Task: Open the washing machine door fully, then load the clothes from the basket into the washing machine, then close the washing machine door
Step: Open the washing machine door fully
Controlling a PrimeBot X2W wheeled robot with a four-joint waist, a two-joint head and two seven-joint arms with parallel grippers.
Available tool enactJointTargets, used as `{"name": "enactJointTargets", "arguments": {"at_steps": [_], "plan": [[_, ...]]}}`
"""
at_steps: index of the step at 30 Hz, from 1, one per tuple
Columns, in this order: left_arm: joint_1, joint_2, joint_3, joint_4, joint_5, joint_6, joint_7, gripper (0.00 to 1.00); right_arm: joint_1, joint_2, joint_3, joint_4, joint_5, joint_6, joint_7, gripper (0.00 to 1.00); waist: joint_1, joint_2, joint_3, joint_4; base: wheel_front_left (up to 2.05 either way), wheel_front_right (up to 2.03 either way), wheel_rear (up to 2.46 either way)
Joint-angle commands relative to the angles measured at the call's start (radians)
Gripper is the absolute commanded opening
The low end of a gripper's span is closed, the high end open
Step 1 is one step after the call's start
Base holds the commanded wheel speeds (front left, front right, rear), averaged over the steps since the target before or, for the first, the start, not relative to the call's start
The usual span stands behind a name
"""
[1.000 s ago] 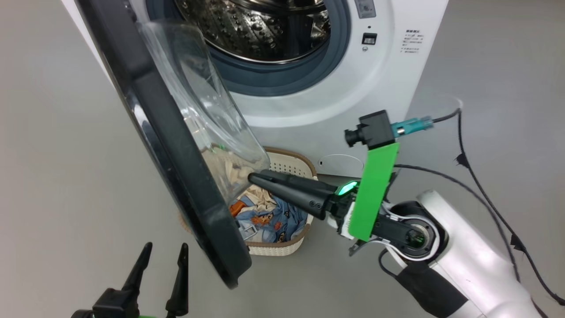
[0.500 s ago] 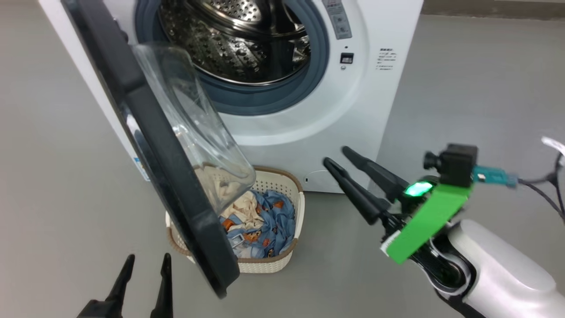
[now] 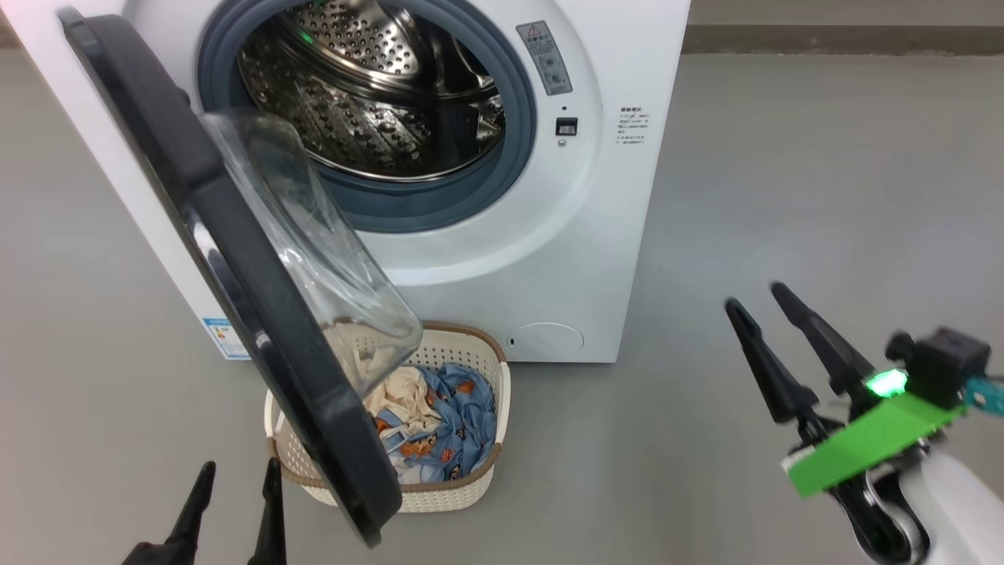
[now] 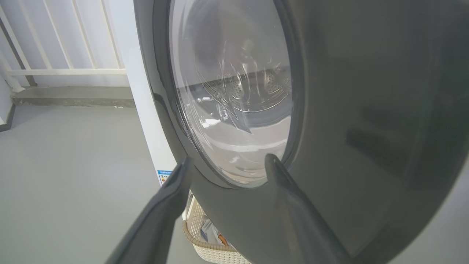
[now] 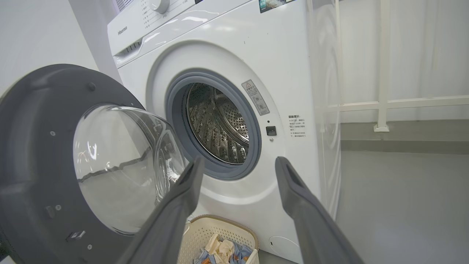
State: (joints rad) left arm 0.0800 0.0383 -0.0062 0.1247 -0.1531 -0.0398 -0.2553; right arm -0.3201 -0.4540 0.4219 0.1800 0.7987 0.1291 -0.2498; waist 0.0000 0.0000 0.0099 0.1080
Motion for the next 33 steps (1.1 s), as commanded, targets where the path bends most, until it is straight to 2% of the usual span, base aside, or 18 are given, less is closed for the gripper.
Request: {"name": "enactJointTargets", "arguments": {"at_steps": [1, 16, 25, 33], "plan": [[-0.019, 0.012, 0.039, -0.023, 0.009, -0.001, -0.006, 1.0, 0.058, 0.011, -0.04, -0.04, -0.057, 0.002, -0.012, 1.0, 0.0, 0.0, -0.008, -0.004, 0.0, 0.0, 0.0], [-0.003, 0.012, 0.072, -0.025, 0.013, -0.008, -0.006, 1.0, 0.348, 0.198, -0.352, -0.161, -0.309, 0.002, -0.012, 1.0, 0.0, 0.0, -0.027, -0.022, 0.0, 0.0, 0.0], [0.005, 0.012, 0.078, -0.022, 0.014, -0.015, -0.006, 1.0, 0.434, 0.275, -0.47, -0.151, -0.451, 0.002, -0.012, 1.0, 0.0, 0.0, -0.035, -0.022, 0.0, 0.0, 0.0], [0.01, 0.012, 0.085, -0.025, 0.012, -0.014, -0.006, 1.0, 0.465, 0.326, -0.533, -0.149, -0.514, 0.002, -0.012, 1.0, 0.0, 0.0, -0.027, -0.031, 0.0, 0.0, 0.0]]}}
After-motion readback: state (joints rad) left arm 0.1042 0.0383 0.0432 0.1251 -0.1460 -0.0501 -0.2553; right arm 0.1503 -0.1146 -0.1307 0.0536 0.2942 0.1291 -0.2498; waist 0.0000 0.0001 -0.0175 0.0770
